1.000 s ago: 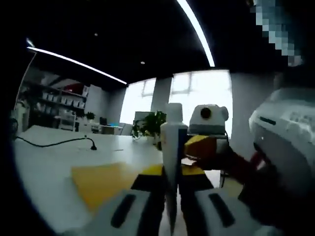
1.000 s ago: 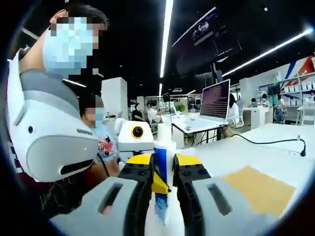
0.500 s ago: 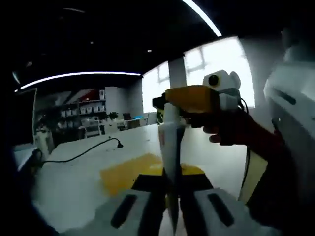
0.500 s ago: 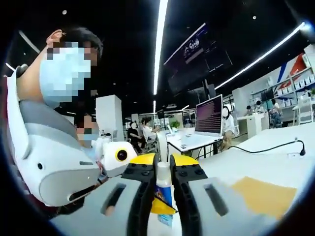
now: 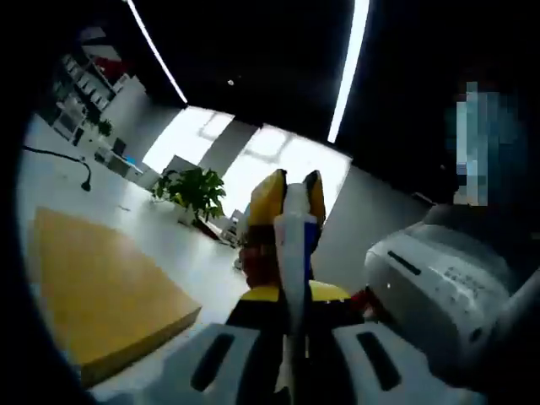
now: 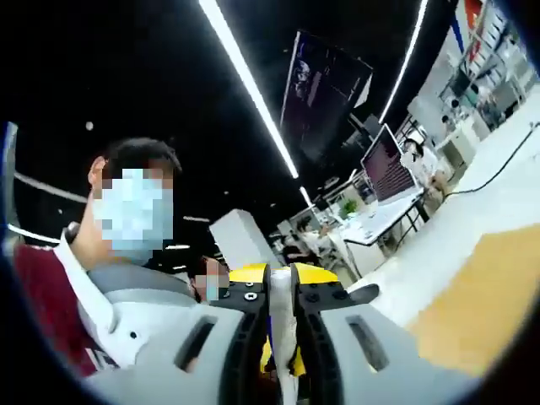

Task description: Pick up the toothpaste unscrew the cap squeeze it onto the small board screw the cap back on and return it to the table

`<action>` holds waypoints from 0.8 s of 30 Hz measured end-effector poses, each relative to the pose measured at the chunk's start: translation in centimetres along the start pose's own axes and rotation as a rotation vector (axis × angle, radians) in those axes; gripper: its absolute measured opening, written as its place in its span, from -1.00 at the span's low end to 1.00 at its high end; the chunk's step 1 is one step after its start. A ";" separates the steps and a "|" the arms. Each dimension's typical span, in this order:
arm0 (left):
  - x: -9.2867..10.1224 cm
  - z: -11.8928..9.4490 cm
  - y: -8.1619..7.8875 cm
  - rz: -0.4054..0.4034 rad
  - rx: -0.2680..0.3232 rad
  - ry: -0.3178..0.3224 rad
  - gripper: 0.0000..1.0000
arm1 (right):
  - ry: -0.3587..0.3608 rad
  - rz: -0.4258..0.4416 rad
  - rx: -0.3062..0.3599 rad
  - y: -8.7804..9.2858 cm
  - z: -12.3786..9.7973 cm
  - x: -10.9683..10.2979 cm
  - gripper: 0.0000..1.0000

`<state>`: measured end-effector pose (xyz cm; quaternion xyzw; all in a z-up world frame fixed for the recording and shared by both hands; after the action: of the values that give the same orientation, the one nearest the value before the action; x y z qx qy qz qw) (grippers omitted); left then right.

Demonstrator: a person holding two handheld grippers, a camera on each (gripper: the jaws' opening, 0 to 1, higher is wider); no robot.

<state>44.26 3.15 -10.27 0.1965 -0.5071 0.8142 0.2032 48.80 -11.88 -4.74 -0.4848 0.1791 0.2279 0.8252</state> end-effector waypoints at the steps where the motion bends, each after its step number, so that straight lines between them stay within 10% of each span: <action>1: -0.1 0.3 0.2 -0.071 0.014 0.075 -0.85 | -0.033 0.028 0.021 0.0 0.1 0.2 -0.81; 5: -0.1 1.6 1.2 -0.317 0.046 0.277 -0.85 | -0.216 0.242 0.090 0.4 0.3 1.5 -0.80; 8: 0.1 2.3 1.6 -0.293 0.063 0.258 -0.85 | -0.270 0.291 0.148 0.6 0.3 2.5 -0.80; 12: 0.4 1.5 0.9 -0.056 0.024 0.037 -0.85 | -0.204 0.127 0.166 1.9 0.1 0.7 -0.76; 18: 0.9 0.0 -0.8 0.315 -0.064 -0.387 -0.85 | 0.088 -0.195 0.039 1.7 -1.4 0.0 -0.37; 24: 0.8 -0.1 -0.9 0.449 -0.120 -0.567 -0.85 | 0.227 -0.364 0.024 1.4 -2.8 -1.1 -0.46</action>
<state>44.04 3.73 -9.22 0.2857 -0.6208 0.7204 -0.1180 46.91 -13.97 -6.41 -0.5218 0.1831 0.0167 0.8330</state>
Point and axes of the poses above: the point that each gripper's makers call its tool centre point, and the gripper's own axes: z roughly forward along the fingers, x roughly to its right, y roughly out of its underside, the point moved 10 cm from there along -z, roughly backward along the fingers, and after that the axes turned 7 degrees about x, right-handed, at the moved point
